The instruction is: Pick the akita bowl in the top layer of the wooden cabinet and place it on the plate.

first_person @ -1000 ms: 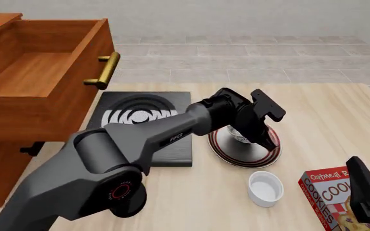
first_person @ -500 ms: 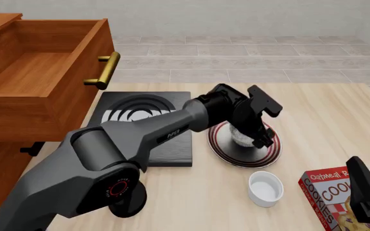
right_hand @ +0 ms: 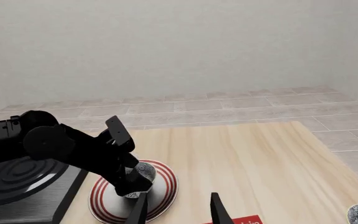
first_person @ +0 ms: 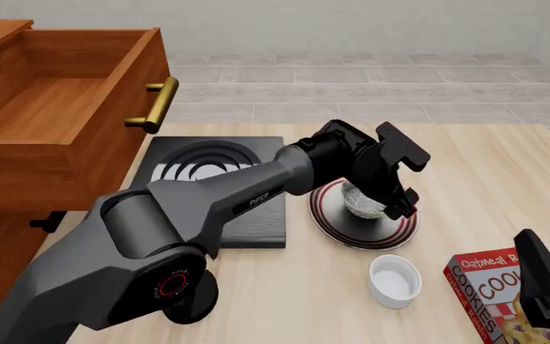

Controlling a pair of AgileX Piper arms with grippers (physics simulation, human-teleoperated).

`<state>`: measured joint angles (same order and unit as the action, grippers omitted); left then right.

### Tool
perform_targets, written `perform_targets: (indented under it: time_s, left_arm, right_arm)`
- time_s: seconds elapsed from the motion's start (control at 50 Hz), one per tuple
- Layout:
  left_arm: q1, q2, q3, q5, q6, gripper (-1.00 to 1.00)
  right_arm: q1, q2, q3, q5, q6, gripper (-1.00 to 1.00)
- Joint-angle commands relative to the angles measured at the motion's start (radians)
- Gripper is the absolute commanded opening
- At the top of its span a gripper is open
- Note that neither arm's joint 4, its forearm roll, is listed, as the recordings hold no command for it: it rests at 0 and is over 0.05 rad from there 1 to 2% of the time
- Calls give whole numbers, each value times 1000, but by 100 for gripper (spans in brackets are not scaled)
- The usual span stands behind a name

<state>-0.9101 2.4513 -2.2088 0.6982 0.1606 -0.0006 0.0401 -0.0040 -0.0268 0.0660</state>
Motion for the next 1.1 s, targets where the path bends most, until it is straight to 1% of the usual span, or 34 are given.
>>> perform_targets:
  time_s: [0.02,0.04,0.12,0.24,0.36,0.56,0.8,0.9,1.0,1.1]
  left_arm:
    - [-11,-3,-23,15,-1,100]
    - [-15,8,-52,31,-1,100]
    - [-21,18,-96,58,0,100]
    - [-25,6,-114,76,7,100]
    - [-24,-56,-44,54,16,100]
    - [-22,-131,41,24,23,100]
    - [-26,-178,77,12,21,100]
    - [-23,-183,68,17,20,100]
    - [-34,-210,91,8,13,100]
    - [-37,-219,89,10,13,100]
  right_arm:
    - [1,18,0,-20,-3,100]
    - [2,19,0,-22,-4,100]
    - [3,13,-1,-18,-8,100]
    - [3,23,-1,-28,-10,100]
    - [3,-24,-3,19,-13,100]
    - [5,-32,-5,27,-19,100]
    - [6,-39,-5,32,-23,100]
    - [6,-40,-6,32,-25,100]
    - [6,-39,-5,31,-27,100]
    - [7,-39,-6,30,-30,100]
